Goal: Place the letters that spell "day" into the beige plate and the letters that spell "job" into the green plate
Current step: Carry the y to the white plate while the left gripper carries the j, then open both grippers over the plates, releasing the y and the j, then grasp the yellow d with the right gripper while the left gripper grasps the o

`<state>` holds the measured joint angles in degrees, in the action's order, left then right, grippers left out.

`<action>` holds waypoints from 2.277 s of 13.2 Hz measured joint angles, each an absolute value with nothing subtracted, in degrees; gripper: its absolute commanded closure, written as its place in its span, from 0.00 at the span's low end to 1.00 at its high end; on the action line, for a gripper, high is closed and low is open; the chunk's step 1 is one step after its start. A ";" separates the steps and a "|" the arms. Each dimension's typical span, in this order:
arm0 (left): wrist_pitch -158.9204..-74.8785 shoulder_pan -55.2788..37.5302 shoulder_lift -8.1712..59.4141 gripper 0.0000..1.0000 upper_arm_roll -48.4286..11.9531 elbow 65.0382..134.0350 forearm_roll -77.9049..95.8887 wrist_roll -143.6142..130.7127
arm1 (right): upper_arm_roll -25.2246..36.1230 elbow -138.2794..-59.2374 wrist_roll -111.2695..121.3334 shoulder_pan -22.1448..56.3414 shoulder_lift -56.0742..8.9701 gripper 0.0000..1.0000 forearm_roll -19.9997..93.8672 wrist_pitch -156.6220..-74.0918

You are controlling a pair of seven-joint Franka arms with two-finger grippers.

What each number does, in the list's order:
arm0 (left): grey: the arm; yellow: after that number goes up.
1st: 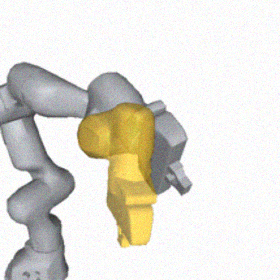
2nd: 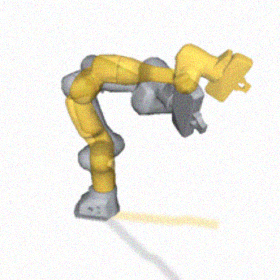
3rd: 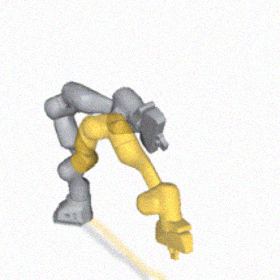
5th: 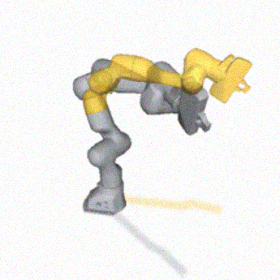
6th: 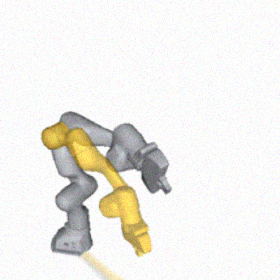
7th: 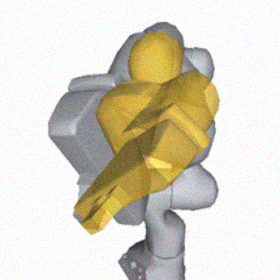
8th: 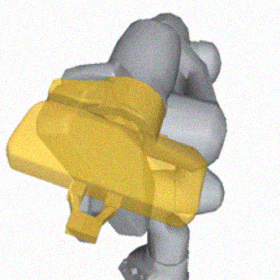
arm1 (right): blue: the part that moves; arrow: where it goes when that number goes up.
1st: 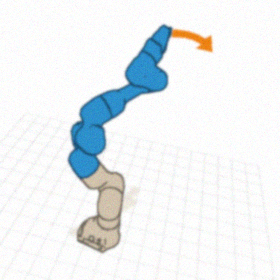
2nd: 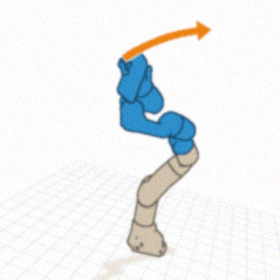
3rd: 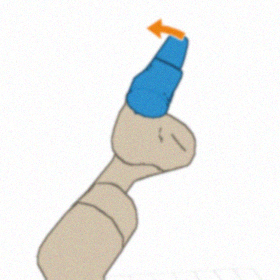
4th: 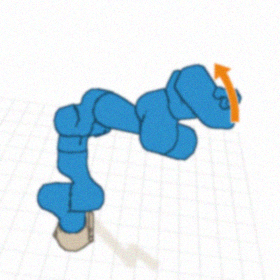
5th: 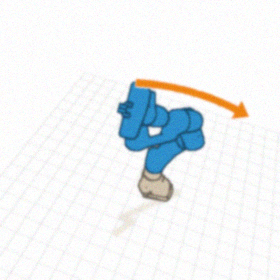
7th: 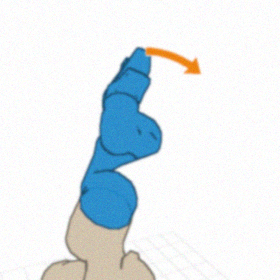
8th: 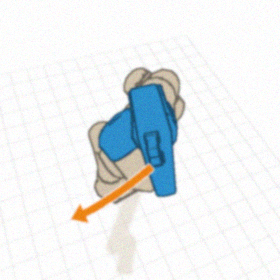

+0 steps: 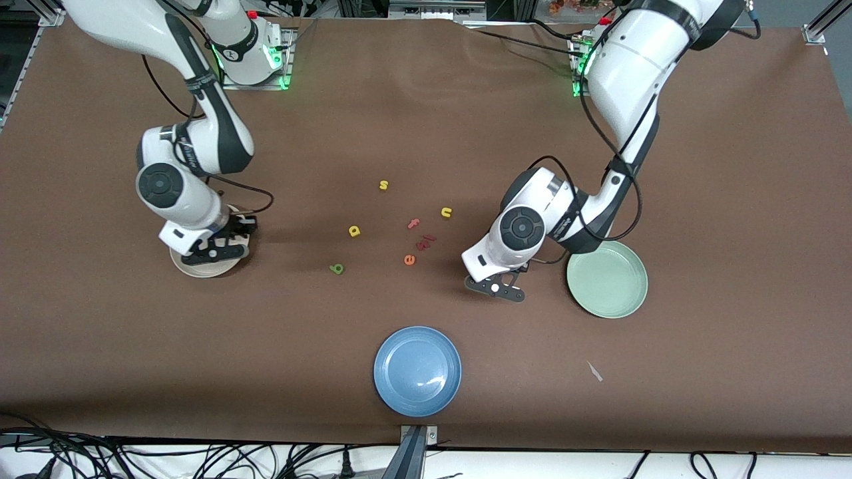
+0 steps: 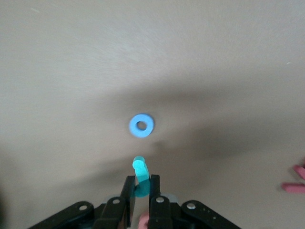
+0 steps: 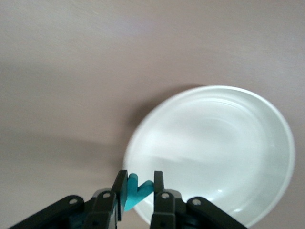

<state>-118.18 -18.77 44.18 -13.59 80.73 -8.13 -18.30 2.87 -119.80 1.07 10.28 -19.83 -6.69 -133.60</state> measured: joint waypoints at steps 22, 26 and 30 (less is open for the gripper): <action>-117.01 -0.08 42.03 0.01 -12.93 89.51 -11.76 -3.22 | -5.18 -119.33 -14.36 11.06 -20.50 0.00 0.06 -136.70; -117.73 -0.20 41.66 0.00 -13.38 89.49 -11.76 -3.22 | -6.80 -118.03 -22.99 14.32 -21.02 0.00 0.06 -136.58; -117.85 -0.87 39.90 0.00 -15.74 88.74 -11.76 -3.32 | -6.98 -115.50 -31.60 19.30 -23.73 0.00 0.06 -136.70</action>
<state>-117.85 -0.87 39.90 -15.74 88.74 -11.76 -3.32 -6.98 -115.50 -31.60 19.30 -23.73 0.06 -136.70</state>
